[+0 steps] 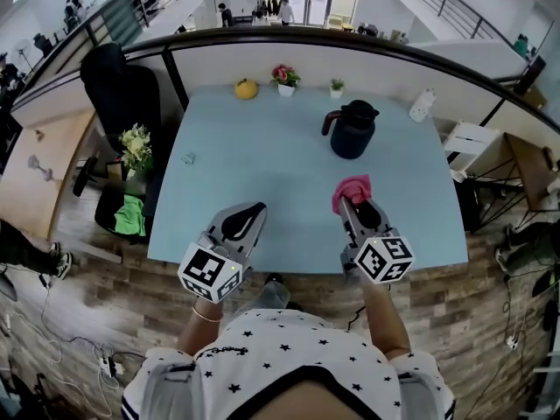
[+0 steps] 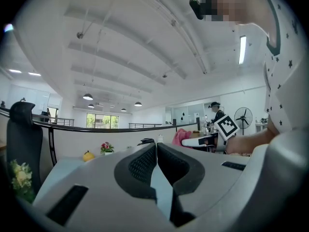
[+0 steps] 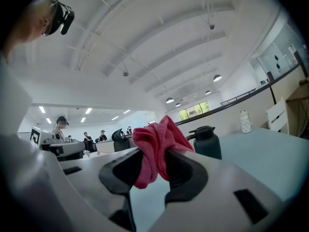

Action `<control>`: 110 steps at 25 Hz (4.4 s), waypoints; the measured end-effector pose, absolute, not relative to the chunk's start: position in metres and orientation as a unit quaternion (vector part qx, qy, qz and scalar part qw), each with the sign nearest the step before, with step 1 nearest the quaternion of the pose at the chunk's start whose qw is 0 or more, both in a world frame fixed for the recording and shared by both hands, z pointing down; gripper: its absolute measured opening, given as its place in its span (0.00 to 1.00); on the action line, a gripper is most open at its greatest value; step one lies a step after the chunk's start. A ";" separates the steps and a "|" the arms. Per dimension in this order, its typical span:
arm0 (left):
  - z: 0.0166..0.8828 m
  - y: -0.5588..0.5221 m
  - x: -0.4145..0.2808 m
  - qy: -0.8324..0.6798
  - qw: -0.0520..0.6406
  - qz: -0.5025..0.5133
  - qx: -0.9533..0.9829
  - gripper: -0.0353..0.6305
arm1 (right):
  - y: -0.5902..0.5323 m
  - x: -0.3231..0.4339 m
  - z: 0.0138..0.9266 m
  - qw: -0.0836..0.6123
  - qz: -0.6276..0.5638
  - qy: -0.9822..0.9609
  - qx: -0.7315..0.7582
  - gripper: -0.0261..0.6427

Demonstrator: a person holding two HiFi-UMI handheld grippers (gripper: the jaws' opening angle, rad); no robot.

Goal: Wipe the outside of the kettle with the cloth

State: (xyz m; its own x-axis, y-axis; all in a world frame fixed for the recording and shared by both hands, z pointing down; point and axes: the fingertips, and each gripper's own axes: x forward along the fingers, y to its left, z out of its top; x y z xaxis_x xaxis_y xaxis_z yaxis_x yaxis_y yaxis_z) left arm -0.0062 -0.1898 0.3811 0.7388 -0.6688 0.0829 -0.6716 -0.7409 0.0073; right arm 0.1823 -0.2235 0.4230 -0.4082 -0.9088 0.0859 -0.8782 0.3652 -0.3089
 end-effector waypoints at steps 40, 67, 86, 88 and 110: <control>0.408 -0.336 -0.052 -0.429 0.039 0.032 0.902 0.10 | -0.484 0.219 0.538 -0.133 -0.199 0.741 -0.627 0.23; 0.396 -0.325 0.049 -0.416 0.024 0.054 0.908 0.10 | -0.455 0.277 0.515 -0.107 -0.198 0.795 -0.563 0.23; 0.391 -0.324 0.096 -0.413 0.014 0.074 0.908 0.10 | -0.458 0.342 0.514 -0.103 -0.178 0.786 -0.583 0.09; 0.392 -0.324 0.097 -0.415 0.015 0.076 0.906 0.10 | -0.459 0.344 0.515 -0.101 -0.179 0.788 -0.581 0.09; 0.395 -0.325 0.095 -0.420 0.018 0.086 0.903 0.10 | -0.459 0.329 0.521 -0.073 -0.213 0.823 -0.522 0.10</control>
